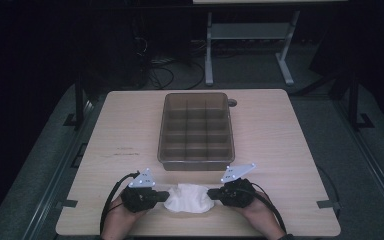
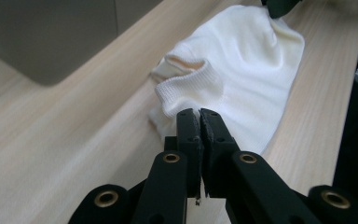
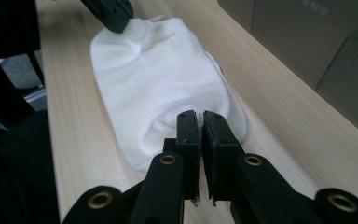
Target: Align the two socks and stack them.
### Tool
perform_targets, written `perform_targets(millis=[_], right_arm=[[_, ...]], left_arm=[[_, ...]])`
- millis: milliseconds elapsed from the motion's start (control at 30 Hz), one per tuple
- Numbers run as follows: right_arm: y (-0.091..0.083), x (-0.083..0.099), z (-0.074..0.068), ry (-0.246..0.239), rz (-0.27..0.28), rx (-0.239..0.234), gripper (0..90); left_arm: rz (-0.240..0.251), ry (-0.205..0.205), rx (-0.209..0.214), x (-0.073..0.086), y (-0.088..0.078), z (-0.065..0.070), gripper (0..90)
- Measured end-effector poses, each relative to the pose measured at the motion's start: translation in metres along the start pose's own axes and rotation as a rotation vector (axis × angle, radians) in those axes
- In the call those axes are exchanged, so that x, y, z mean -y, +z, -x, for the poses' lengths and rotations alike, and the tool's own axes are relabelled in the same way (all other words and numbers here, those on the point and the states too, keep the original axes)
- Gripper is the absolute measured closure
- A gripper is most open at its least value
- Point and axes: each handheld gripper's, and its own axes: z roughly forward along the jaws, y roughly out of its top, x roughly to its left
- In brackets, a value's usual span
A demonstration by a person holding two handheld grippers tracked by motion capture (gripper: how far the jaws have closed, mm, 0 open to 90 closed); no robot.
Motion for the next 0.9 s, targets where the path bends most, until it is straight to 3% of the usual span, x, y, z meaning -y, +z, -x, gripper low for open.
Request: perform_targets(millis=[167,267,333,433,600,900], right_arm=[[0.009,0.000,0.004,-0.004,-0.023,0.005,82.6],[0.004,-0.001,0.003,-0.011,-0.003,0.006,75.1],[-0.002,-0.004,0.000,-0.022,0.024,0.011,74.3],[-0.006,-0.008,-0.003,-0.036,0.051,0.005,77.3],[0.005,-0.013,-0.001,-0.049,0.027,-0.024,86.3],[0.030,-0.014,0.003,-0.090,-0.046,-0.023,89.5]], left_arm=[[0.001,-0.003,-0.023,0.002,0.002,-0.002,75.7],[0.015,0.011,-0.051,0.000,-0.004,0.002,65.6],[0.038,0.018,-0.056,-0.002,-0.008,0.005,64.3],[0.049,0.025,-0.052,-0.004,-0.011,0.012,68.0],[0.043,0.042,-0.024,-0.007,-0.004,0.023,79.5],[-0.037,0.062,-0.039,-0.007,0.018,0.019,82.7]])
